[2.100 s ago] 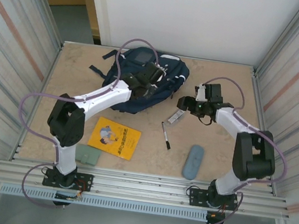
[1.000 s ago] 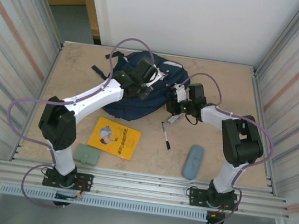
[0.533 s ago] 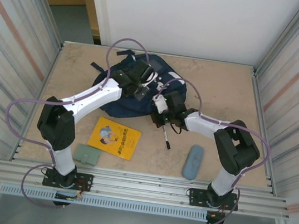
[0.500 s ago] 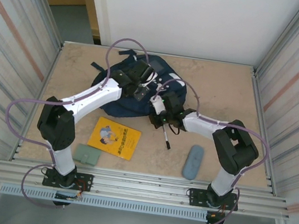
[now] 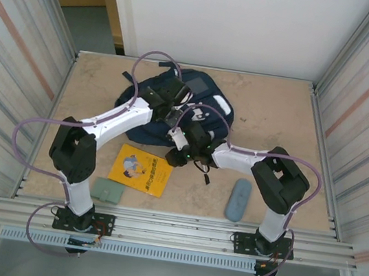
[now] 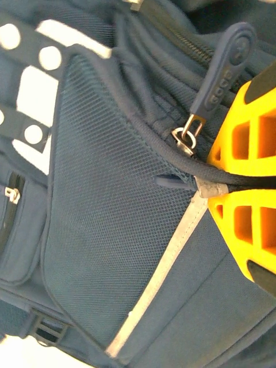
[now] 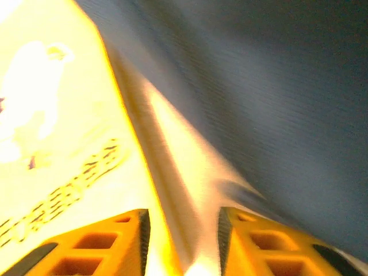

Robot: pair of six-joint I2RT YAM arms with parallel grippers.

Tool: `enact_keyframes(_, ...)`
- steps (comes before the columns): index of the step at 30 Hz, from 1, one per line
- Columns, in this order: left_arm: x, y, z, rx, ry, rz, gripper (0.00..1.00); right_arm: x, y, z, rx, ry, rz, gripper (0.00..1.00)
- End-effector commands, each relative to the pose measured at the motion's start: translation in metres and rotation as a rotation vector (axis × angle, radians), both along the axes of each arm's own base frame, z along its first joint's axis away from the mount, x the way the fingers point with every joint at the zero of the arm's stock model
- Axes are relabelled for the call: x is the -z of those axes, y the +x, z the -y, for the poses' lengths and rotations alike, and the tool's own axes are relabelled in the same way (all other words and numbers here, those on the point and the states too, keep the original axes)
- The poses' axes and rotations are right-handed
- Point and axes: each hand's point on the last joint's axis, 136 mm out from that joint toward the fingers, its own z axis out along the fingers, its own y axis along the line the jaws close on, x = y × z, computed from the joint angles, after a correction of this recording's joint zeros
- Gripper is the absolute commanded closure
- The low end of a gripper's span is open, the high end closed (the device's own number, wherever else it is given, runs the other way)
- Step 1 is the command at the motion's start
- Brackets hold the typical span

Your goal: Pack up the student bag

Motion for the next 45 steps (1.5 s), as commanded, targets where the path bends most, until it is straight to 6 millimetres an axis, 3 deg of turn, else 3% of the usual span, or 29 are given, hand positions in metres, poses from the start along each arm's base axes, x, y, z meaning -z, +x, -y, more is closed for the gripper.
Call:
enact_keyframes(1, -0.03, 0.024, 0.027, -0.028, -0.182, 0.121, 1.0, -0.029, -0.019, -0.007, -0.044, 0.123, -0.01, 0.55)
enact_keyframes(7, -0.036, 0.018, 0.029, 0.006, -0.201, 0.114, 1.0, -0.056, 0.001, 0.048, 0.102, 0.19, -0.047, 0.44)
enact_keyframes(12, -0.031, 0.021, 0.032, 0.004, -0.216, 0.104, 1.0, -0.077, 0.024, 0.096, 0.254, 0.154, 0.012, 0.42)
enact_keyframes(18, -0.039, 0.02, 0.037, 0.018, -0.246, 0.105, 1.0, -0.078, 0.053, 0.16, 0.485, 0.157, 0.004, 0.37)
enact_keyframes(22, -0.045, 0.017, 0.04, 0.033, -0.261, 0.091, 1.0, -0.063, 0.069, 0.184, 0.548, 0.162, -0.003, 0.36)
enact_keyframes(25, -0.054, 0.015, 0.039, 0.035, -0.28, 0.102, 1.0, -0.051, 0.077, 0.184, 0.521, 0.215, -0.081, 0.37)
enact_keyframes(30, -0.074, 0.009, 0.039, 0.051, -0.31, 0.111, 1.0, -0.033, 0.081, 0.154, 0.385, 0.221, -0.136, 0.39)
enact_keyframes(34, -0.081, 0.008, 0.039, 0.053, -0.335, 0.115, 1.0, -0.031, 0.085, 0.135, 0.321, 0.213, -0.104, 0.39)
enact_keyframes(45, -0.093, 0.004, 0.037, 0.06, -0.365, 0.122, 1.0, -0.022, 0.108, 0.127, 0.283, 0.212, -0.065, 0.4)
